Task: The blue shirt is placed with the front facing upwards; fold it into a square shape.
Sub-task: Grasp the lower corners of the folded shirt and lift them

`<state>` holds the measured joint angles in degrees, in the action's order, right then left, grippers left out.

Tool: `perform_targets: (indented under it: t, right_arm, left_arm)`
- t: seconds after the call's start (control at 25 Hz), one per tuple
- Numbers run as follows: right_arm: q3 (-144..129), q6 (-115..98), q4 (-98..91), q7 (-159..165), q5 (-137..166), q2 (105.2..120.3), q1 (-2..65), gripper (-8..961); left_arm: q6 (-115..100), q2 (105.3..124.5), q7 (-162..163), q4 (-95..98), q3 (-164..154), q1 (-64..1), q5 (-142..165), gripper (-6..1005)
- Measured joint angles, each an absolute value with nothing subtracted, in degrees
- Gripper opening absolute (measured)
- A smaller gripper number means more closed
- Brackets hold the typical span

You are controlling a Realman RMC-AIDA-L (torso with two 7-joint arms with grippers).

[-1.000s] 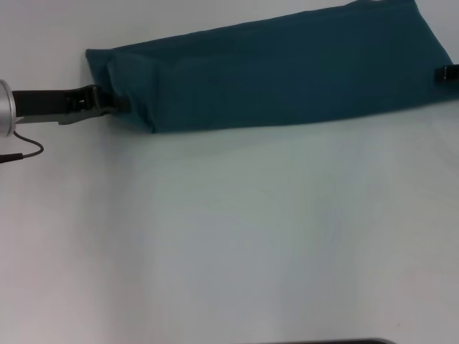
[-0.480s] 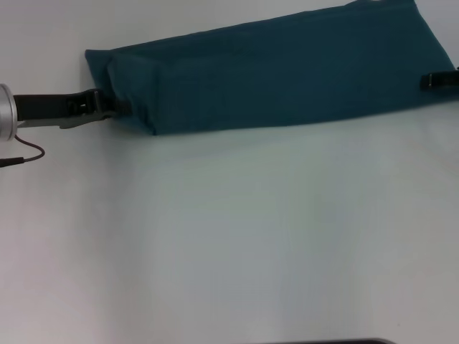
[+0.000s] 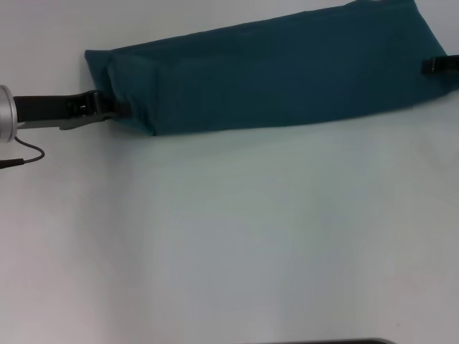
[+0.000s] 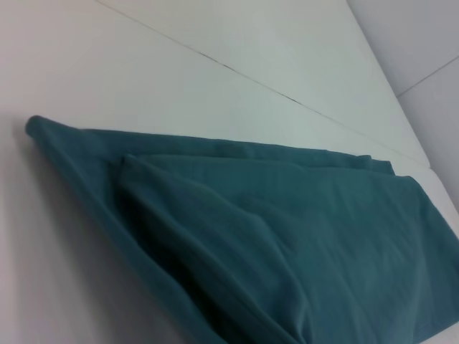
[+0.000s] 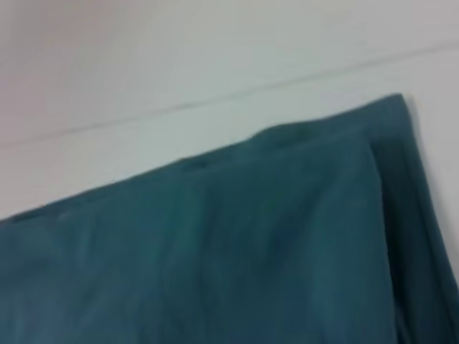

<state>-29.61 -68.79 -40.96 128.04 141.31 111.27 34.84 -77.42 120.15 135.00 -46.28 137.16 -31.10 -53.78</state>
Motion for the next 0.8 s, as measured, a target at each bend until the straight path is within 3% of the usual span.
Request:
perform_targets:
  t: [0.08, 0.52, 0.72, 0.8]
  right_arm:
    - [-29.9, -69.7, -41.6, 128.2, 140.9, 111.17, 34.6, 822]
    - [-31.6, -70.1, -41.6, 129.5, 142.1, 110.91, 34.7, 392]
    - [-31.8, -71.1, -42.2, 130.4, 143.0, 110.46, 34.6, 143]
    - [-31.8, -72.5, -43.4, 131.5, 144.5, 110.16, 34.6, 94]
  left_arm:
    - [-77.4, 120.15, 135.0, -46.3, 137.3, -31.0, -53.8, 14]
    - [-77.3, 120.07, 135.1, -46.4, 137.5, -30.9, -53.8, 15]
    - [-78.0, 120.02, 135.3, -47.0, 137.4, -30.9, -53.7, 15]
    - [-79.1, 119.52, 135.4, -47.2, 137.4, -30.9, -53.5, 15]
